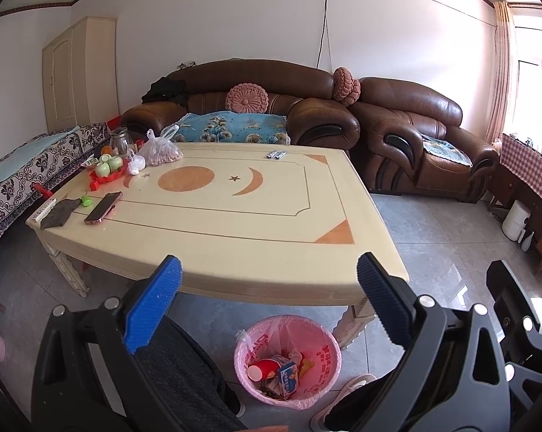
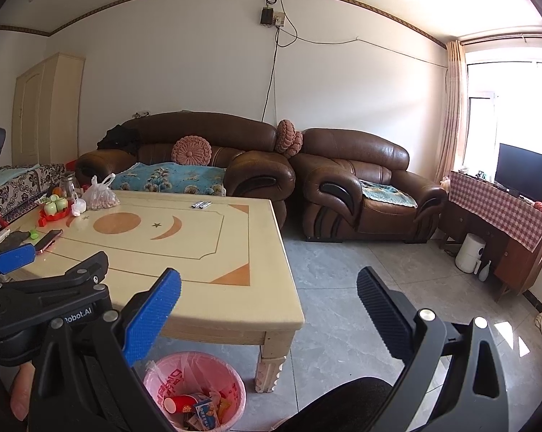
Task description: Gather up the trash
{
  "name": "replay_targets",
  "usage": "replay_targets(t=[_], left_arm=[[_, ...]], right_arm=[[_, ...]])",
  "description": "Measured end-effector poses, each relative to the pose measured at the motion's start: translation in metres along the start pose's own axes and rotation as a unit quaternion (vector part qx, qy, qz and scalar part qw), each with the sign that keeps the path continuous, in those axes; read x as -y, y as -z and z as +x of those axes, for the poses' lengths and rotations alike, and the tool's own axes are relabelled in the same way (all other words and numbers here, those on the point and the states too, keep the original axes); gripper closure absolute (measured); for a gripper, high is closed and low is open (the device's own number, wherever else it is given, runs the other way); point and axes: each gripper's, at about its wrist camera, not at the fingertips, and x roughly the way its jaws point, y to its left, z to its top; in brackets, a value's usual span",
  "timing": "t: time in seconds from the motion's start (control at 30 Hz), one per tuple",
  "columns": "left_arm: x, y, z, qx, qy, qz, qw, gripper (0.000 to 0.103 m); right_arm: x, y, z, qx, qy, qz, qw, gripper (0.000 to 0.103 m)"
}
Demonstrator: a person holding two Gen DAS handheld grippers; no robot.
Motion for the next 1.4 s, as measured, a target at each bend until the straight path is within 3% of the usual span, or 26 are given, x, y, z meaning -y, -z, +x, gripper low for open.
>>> replay_targets(t=[1.4], left_arm=[[-0.0025, -0.0034, -0.0029, 0.001, 0.000, 0.001, 1.0000, 0.007]], right_arm=[[0.0003, -0.0065, -0.0012, 0.005, -0.006, -0.001, 1.000, 0.007]])
